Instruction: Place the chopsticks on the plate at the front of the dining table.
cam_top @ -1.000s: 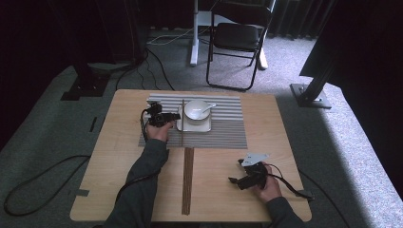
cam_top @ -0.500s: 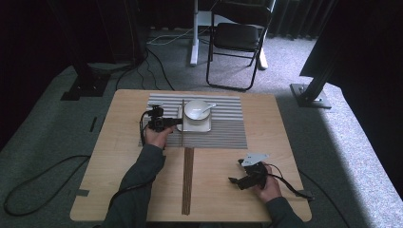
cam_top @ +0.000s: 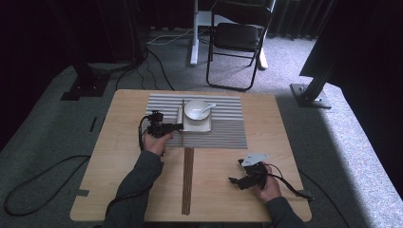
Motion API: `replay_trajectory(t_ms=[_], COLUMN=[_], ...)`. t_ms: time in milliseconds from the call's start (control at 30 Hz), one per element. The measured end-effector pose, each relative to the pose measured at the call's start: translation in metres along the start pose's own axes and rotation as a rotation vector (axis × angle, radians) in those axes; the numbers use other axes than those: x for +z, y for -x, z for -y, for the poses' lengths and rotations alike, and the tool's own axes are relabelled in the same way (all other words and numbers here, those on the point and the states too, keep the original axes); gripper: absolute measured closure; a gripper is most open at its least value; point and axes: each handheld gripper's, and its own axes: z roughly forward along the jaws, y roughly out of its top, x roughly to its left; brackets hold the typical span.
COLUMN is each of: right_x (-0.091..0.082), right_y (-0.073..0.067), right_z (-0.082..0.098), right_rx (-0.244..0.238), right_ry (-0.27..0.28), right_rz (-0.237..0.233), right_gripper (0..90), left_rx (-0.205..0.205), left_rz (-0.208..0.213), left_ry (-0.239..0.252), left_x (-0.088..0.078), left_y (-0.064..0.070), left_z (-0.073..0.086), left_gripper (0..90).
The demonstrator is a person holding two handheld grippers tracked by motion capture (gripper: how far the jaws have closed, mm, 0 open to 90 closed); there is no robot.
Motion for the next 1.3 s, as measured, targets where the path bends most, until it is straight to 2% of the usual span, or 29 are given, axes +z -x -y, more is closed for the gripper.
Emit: replay_trajectory(t_ms=[200, 333, 400, 533, 733, 867, 1133, 1300], right_x=[0.000, 0.000, 0.000, 0.000, 0.000, 0.000, 0.000, 0.000], right_y=[0.000, 0.000, 0.000, 0.000, 0.000, 0.000, 0.000, 0.000], right_z=[0.000, 0.000, 0.000, 0.000, 0.000, 0.000, 0.000, 0.000], right_rx=[-0.001, 0.000, -0.001, -0.001, -0.001, 0.000, 0.001, 0.001], right_ry=[-0.001, 0.000, 0.000, -0.001, -0.001, -0.002, 0.000, -0.001], right_rz=[0.000, 0.000, 0.000, 0.000, 0.000, 0.000, 0.000, 0.000], right_gripper=[11.6, 11.5, 11.5, 11.6, 11.6, 11.5, 11.6, 11.5], left_rx=[0.022, 0.051, 0.073, 0.092, 0.103, 0.131, 0.152, 0.162], left_rz=[0.011, 0.000, -0.021, -0.026, -0.015, -0.042, -0.041, -0.043], left_ry=[-0.012, -0.016, -0.018, -0.025, -0.033, -0.041, -0.056, -0.050], left_x=[-0.001, -0.002, -0.003, -0.004, -0.006, -0.004, -0.003, -0.007], left_y=[0.006, 0.009, 0.011, 0.012, 0.014, 0.016, 0.021, 0.023], left_z=[0.009, 0.014, 0.017, 0.021, 0.030, 0.035, 0.045, 0.052], left_gripper=[56.0, 55.0, 54.8, 54.8, 54.4, 54.0, 54.7, 55.5])
